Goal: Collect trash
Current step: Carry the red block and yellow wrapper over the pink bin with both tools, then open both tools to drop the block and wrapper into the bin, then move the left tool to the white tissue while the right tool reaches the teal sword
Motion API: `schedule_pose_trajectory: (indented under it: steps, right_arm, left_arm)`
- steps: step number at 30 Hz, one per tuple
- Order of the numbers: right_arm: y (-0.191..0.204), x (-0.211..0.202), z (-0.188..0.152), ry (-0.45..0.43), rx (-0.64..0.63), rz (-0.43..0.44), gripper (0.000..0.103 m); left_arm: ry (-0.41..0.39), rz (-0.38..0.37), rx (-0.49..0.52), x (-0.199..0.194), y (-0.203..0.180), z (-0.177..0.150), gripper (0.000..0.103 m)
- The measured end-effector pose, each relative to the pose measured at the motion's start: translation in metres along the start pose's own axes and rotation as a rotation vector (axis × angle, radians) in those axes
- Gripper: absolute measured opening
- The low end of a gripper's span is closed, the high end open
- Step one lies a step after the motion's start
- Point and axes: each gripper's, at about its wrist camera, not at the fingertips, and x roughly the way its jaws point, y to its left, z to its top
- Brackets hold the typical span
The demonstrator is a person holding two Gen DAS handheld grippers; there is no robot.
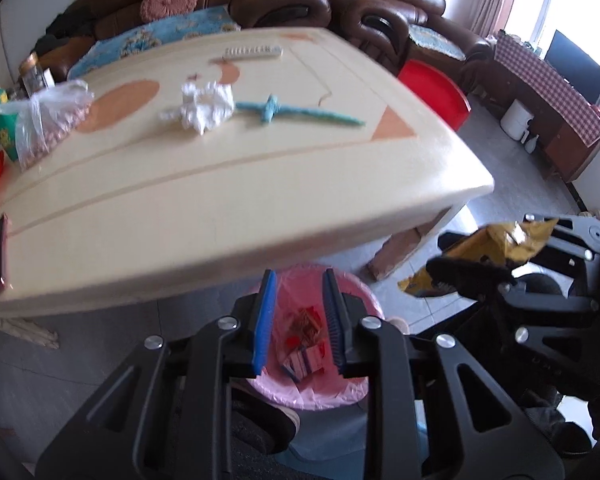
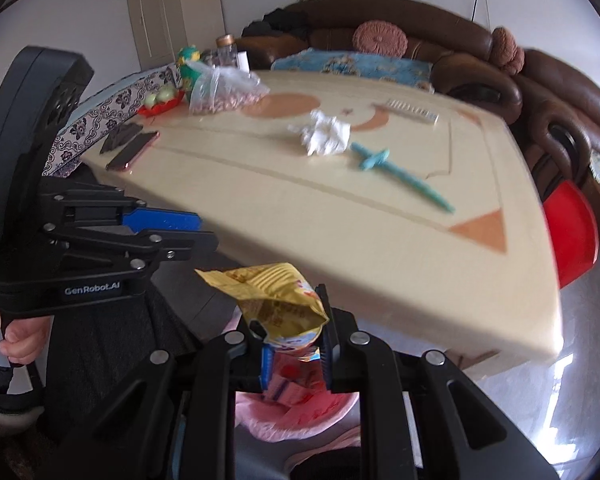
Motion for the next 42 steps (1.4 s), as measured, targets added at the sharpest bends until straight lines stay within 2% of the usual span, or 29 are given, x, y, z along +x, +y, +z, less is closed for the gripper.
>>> schedule_pose_trajectory:
  steps: [5, 8, 12, 16, 18, 20, 22, 24, 37, 42]
  right_arm:
    - [0.0, 0.064, -0.034, 0.121, 0.049, 0.043, 0.018]
    - [-0.008, 0.12, -0.06, 0.221, 0.113, 0.06, 0.018]
    - [-0.016, 0.173, -0.086, 0.325, 0.155, 0.067, 0.018]
    - [-0.009, 0.204, -0.104, 0.403, 0.103, 0.067, 0.018]
    - [-0.006, 0.21, -0.107, 0.417, 0.098, 0.081, 0.022]
    - [-0.004, 0.211, -0.108, 0.415, 0.081, 0.077, 0.034]
    - [-0.005, 0.209, -0.109, 0.396, 0.071, 0.065, 0.057]
    - [-0.006, 0.205, -0.106, 0.37, 0.075, 0.062, 0.067]
    - [-0.019, 0.187, -0.099, 0.331, 0.137, 0.07, 0.067]
    - [-0.019, 0.16, -0.084, 0.272, 0.138, 0.077, 0.067]
  left_arm:
    - [0.095, -0.03, -0.047, 0.049, 0.012, -0.03, 0.025]
    - [0.187, -0.061, -0.072, 0.092, 0.016, -0.054, 0.025]
    - [0.312, -0.087, -0.106, 0.143, 0.021, -0.078, 0.025]
    - [0.337, -0.086, -0.108, 0.158, 0.023, -0.08, 0.025]
    - [0.336, -0.088, -0.114, 0.159, 0.023, -0.08, 0.027]
    - [0.344, -0.089, -0.117, 0.161, 0.021, -0.081, 0.036]
    - [0.336, -0.076, -0.119, 0.16, 0.021, -0.08, 0.043]
    - [0.334, -0.083, -0.126, 0.16, 0.023, -0.077, 0.052]
    - [0.335, -0.091, -0.146, 0.154, 0.025, -0.076, 0.053]
    - [0.282, -0.05, -0.097, 0.129, 0.016, -0.068, 0.053]
